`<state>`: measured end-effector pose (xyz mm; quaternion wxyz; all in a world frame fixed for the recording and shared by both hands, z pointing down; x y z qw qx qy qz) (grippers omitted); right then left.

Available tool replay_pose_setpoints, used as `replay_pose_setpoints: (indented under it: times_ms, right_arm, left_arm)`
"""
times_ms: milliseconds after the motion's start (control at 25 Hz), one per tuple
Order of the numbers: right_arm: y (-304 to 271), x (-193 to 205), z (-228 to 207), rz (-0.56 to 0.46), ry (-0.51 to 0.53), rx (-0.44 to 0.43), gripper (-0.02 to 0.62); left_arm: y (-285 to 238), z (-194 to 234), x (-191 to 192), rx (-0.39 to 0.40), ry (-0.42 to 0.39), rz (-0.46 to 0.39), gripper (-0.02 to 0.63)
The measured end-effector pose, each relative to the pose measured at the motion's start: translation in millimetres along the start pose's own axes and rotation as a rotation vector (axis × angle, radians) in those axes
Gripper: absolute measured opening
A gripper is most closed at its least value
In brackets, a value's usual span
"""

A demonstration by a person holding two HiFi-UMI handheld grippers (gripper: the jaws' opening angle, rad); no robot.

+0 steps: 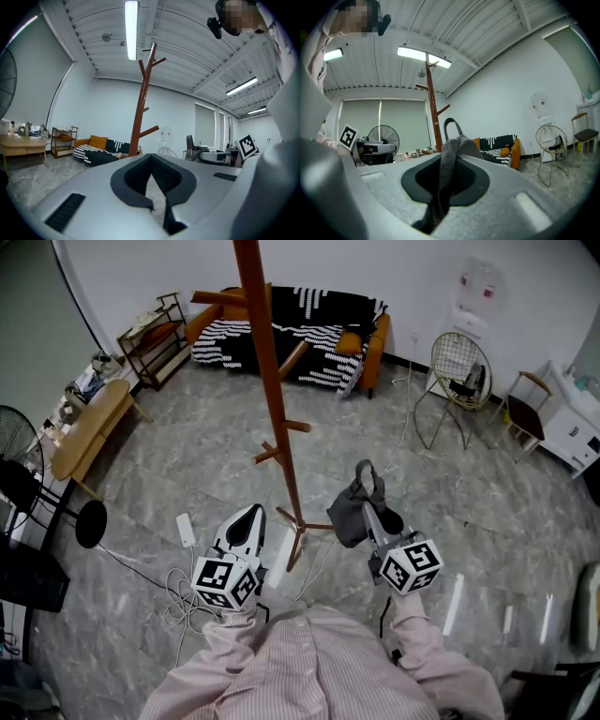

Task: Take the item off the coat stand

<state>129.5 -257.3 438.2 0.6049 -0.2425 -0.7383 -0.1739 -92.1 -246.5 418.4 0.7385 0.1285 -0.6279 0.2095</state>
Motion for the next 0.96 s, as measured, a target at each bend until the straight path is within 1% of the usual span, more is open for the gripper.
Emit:
replay_pose_setpoints:
  times_ms: [320,720,960]
  right_arm:
    - [1.2,-6.7,-4.8,-0.022,0.008,0.024,0.021]
    - [2.1,-9.1,-13.8,-0.026,0.004,0.055,0.021]
    - [3.7,-7.6,-17.5,-0.027,0.007,0.069,0.021]
  left_arm:
    - [1.8,8.8,-0.9,-0.029,0.002,-0.01,0.002]
    - [3.5,22.7,2.2,-0.059,0.006,0.004,0.002]
    - [3.6,27.6,2.2,-0.062,0.001,0.0,0.002]
Point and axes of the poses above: the fingertips, and each gripper's own axes: y backward along the fingers, z to its left, x out of its underside, the point moved 1 cm from there along y, backward along the fingers, and after that the axes turned 1 degree about y, right-handed, at the moved point
